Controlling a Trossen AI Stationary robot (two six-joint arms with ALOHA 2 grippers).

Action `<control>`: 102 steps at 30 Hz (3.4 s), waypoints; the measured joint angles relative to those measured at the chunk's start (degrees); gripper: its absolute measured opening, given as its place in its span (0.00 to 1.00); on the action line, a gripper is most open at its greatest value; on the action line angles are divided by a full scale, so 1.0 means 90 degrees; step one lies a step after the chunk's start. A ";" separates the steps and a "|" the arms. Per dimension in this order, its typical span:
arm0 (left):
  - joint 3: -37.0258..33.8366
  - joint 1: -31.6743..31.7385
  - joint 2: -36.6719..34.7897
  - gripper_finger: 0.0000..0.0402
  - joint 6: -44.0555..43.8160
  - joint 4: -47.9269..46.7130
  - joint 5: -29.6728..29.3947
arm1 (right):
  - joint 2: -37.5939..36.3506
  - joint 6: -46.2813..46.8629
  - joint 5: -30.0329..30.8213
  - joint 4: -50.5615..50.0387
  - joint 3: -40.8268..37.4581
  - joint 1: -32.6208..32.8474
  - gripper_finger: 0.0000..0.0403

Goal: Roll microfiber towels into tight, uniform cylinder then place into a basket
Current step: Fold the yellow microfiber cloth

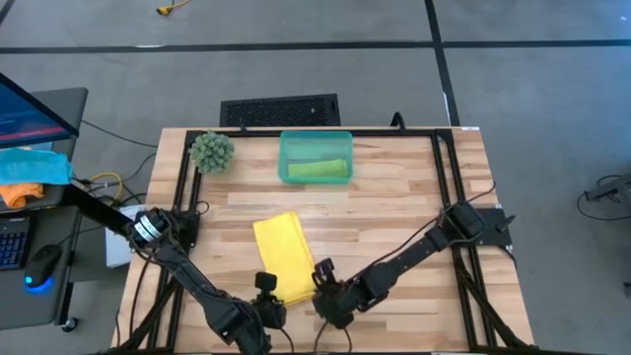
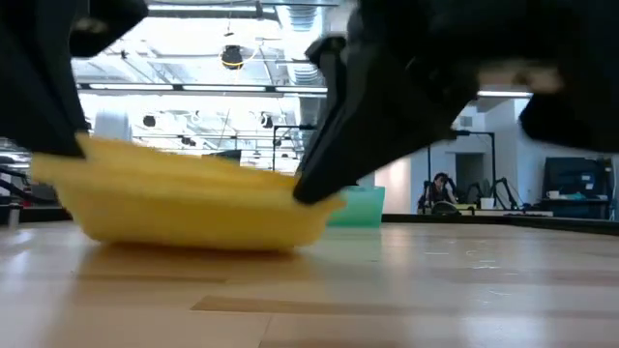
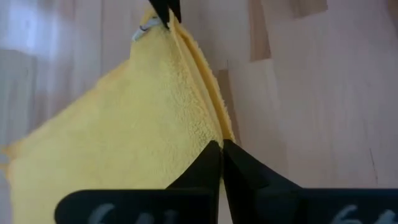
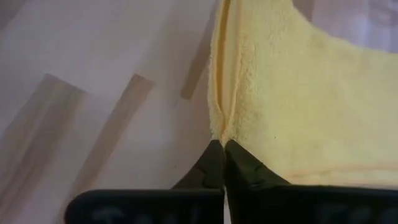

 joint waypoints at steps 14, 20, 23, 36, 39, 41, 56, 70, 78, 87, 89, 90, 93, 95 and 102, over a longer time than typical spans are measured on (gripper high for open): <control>0.1385 -0.0256 -0.0027 0.00 -0.0175 -0.1578 -0.0390 | 0.0000 0.0044 0.1846 -0.1790 0.1276 0.0786 0.03; 0.1585 -0.0440 -0.0032 0.00 -0.0492 -0.2169 -0.0795 | 0.0000 -0.0281 0.2567 -0.1728 0.1434 0.0802 0.03; 0.1590 -0.0442 -0.0032 0.00 -0.0954 -0.2728 -0.0922 | 0.0000 -0.0435 0.2780 -0.1578 0.1434 0.0539 0.01; 0.0409 0.0161 -0.0032 0.00 -0.3346 -0.4574 -0.1227 | 0.0000 0.0051 0.2110 -0.1276 0.1281 -0.0957 0.01; -0.0022 0.0419 -0.0032 0.00 -0.3472 -0.4543 -0.1207 | 0.0014 0.0058 0.1795 -0.1175 0.1281 -0.1141 0.02; -0.0237 0.0573 -0.0032 0.00 -0.3551 -0.4526 -0.1290 | 0.0022 0.0109 0.1762 -0.1181 0.1276 -0.1232 0.03; -0.0720 0.0940 -0.0043 0.00 -0.2883 -0.3390 -0.0895 | 0.0778 0.0277 0.1239 -0.1056 0.1287 -0.1462 0.04; -0.1030 0.1255 0.0003 0.07 -0.2544 -0.3012 -0.0920 | 0.0786 0.0505 0.1306 -0.1290 0.1384 -0.1580 0.06; -0.1042 0.1302 0.0002 0.25 -0.2602 -0.2995 -0.0677 | 0.0784 0.0505 0.1236 -0.1249 0.1385 -0.1574 0.10; -0.1023 0.1307 0.0002 0.39 -0.2612 -0.3203 -0.0484 | 0.0784 0.0731 0.1170 -0.1408 0.1388 -0.1596 0.30; -0.0959 0.1307 0.0002 0.39 -0.2700 -0.3349 -0.0612 | 0.0784 0.0768 0.1146 -0.1409 0.1388 -0.1629 0.33; -0.0922 0.1307 0.0002 0.39 -0.2761 -0.3404 -0.0736 | 0.0784 0.0770 0.1140 -0.1412 0.1388 -0.1629 0.35; -0.0816 0.1307 0.0002 0.39 -0.2913 -0.3608 -0.1070 | 0.0784 0.0778 0.1135 -0.1431 0.1395 -0.1662 0.37; -0.0756 0.1307 0.0002 0.39 -0.2928 -0.3644 -0.1152 | 0.0784 0.0832 0.1138 -0.1499 0.1395 -0.1659 0.38; -0.0429 0.1264 0.0002 0.39 -0.3131 -0.4355 -0.1347 | 0.0365 0.1344 0.1132 -0.2389 0.1403 -0.1655 0.35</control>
